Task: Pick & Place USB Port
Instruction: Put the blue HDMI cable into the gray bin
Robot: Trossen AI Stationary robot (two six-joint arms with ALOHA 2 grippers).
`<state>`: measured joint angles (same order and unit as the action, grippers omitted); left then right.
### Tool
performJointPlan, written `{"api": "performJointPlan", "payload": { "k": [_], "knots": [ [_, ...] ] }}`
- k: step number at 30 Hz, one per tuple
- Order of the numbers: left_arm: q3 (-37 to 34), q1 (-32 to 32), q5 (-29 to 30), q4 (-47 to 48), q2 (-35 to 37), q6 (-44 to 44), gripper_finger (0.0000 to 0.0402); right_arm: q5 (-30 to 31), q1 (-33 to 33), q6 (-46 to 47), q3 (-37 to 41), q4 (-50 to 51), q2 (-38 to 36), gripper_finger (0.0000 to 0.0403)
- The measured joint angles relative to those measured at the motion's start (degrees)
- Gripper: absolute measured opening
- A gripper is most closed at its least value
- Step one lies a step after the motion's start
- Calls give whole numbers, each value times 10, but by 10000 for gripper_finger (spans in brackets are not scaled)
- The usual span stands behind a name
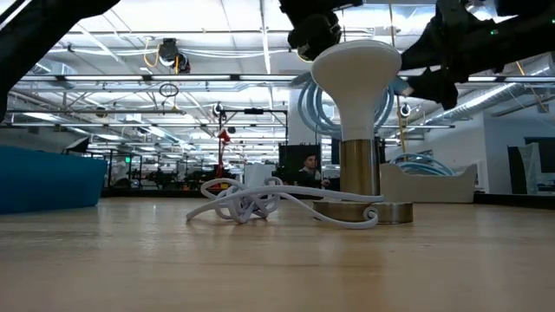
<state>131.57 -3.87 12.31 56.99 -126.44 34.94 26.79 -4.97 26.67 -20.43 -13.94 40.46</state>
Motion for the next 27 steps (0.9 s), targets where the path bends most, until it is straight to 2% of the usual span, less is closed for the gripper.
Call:
{"api": "performJointPlan", "payload": {
  "k": [12,20,22,24,27],
  "knots": [
    [0,-7,-33,16,5,-14,52,-91,-4,-17,0,-112,61,260],
    [0,-6,-50,0,5,-19,52,-91,-4,-15,0,-135,93,254],
    [0,-5,-61,-1,5,-23,52,-88,-3,-16,0,-128,101,235],
    [0,-4,-72,2,5,-35,52,-85,-2,-18,0,-126,104,198],
    [0,-3,-87,27,5,-65,52,-84,6,-25,0,-125,103,110]
  ]
}}
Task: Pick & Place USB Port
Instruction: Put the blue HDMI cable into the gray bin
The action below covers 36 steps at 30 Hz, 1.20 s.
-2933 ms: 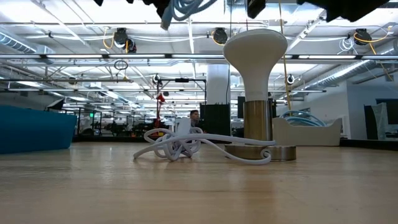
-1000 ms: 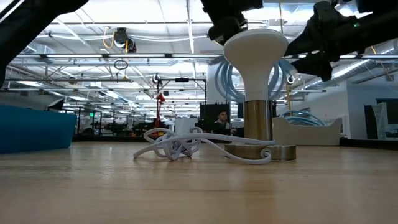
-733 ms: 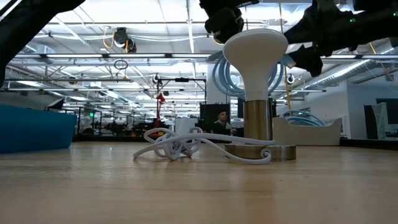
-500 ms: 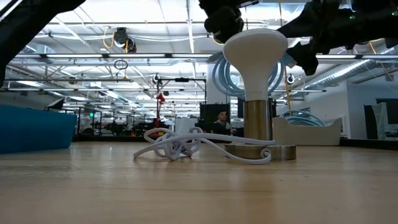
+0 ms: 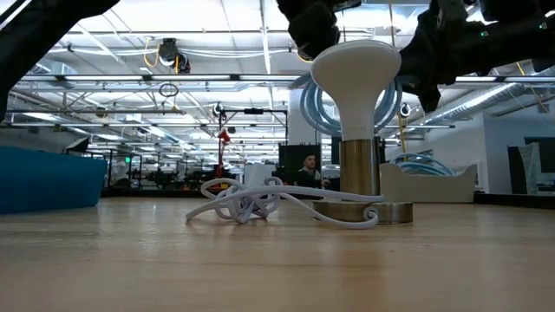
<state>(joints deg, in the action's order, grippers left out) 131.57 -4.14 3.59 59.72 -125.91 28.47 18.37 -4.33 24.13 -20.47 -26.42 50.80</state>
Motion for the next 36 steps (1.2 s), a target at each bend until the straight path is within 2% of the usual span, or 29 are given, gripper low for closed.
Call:
{"api": "performJointPlan", "payload": {
  "k": [2,3,5,8,12,16,18,21,23,28,36],
  "knots": [
    [0,4,-11,22,0,-18,69,-5,2,-19,0,1,-5,42],
    [0,7,-16,34,0,-25,82,-4,4,-29,0,3,-7,34],
    [0,13,-23,62,0,-42,107,11,6,-30,0,8,-13,34],
    [1,15,-66,102,8,-66,128,30,11,-45,0,8,-25,34],
    [0,23,-108,115,34,-77,135,56,14,-59,0,0,-45,29],
    [0,28,-105,100,69,-82,136,73,14,-65,0,-10,-64,23],
    [-1,31,-81,116,93,-88,137,117,13,-70,-1,-3,-73,14],
    [-8,36,-62,150,129,-114,137,281,7,-92,0,6,-90,10],
    [-26,40,-57,141,153,-128,137,345,4,-110,0,32,-106,10],
    [-150,61,-12,94,237,-163,137,432,13,-97,0,126,-141,10],
    [-484,116,45,-89,402,-247,138,446,56,-17,0,262,-169,10]
  ]
}}
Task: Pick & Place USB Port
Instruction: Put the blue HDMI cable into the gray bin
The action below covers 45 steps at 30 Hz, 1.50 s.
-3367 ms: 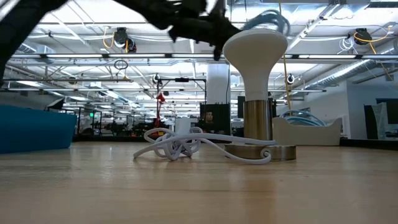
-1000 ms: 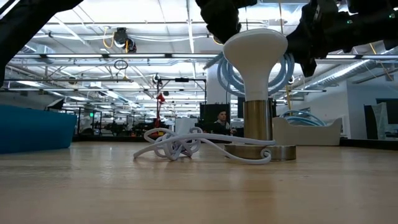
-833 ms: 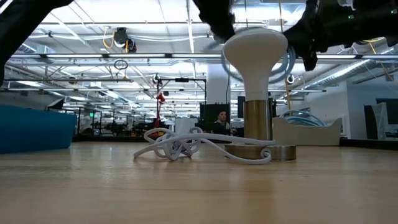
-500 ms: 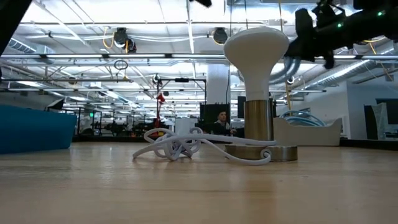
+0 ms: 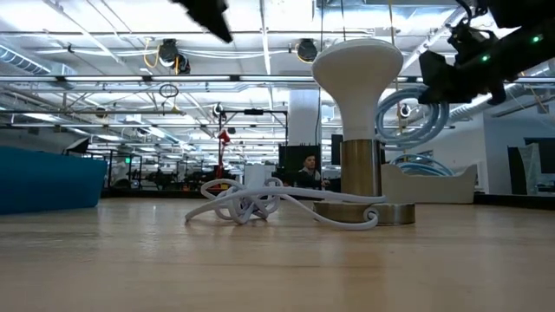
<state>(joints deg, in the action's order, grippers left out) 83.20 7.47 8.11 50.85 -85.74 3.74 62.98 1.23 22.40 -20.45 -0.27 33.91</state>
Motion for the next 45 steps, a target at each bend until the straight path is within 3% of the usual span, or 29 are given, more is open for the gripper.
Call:
{"api": "performJointPlan", "payload": {
  "k": [4,7,12,15,18,25,28,32,34,38,45],
  "knots": [
    [-171,37,7,-144,73,-50,138,44,9,-7,0,2,1,10],
    [-298,72,10,-333,117,-71,138,94,13,-93,0,-27,3,10],
    [-456,123,7,-643,159,-51,138,35,33,-297,0,-118,8,10],
    [-503,129,10,-739,166,-44,138,-65,68,-319,0,-113,-4,10],
    [-525,127,11,-765,166,-50,138,-189,142,-270,0,-86,-24,10],
    [-527,124,14,-763,166,-58,138,-554,434,-173,-19,-60,-29,10],
    [-527,123,23,-762,166,-58,138,-660,546,-153,-57,-50,3,10],
    [-527,123,37,-756,166,-56,138,-762,634,-136,-102,-46,45,10],
    [-527,123,45,-747,166,-56,138,-764,647,-154,-117,-6,58,10],
    [-527,123,55,-716,166,-70,138,-702,623,-240,-116,92,77,10],
    [-527,125,72,-693,159,-91,138,-537,549,-292,-109,65,125,10]
  ]
}}
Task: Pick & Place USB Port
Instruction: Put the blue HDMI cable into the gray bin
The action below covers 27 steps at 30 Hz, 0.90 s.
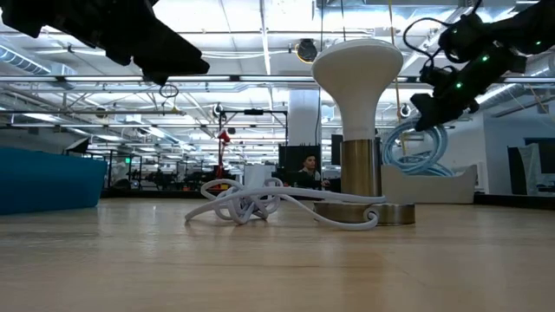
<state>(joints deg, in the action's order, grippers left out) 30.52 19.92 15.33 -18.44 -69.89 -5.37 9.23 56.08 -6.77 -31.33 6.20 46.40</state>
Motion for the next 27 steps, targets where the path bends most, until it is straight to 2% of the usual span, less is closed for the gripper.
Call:
{"api": "performJointPlan", "payload": {
  "k": [6,23,27],
  "knots": [
    [0,1,2,8,0,-13,138,140,-52,-32,-1,2,73,10],
    [0,6,8,20,0,-27,138,350,-112,15,-2,74,207,10],
    [0,11,13,21,0,-27,138,379,-117,89,-9,155,246,10]
  ]
}}
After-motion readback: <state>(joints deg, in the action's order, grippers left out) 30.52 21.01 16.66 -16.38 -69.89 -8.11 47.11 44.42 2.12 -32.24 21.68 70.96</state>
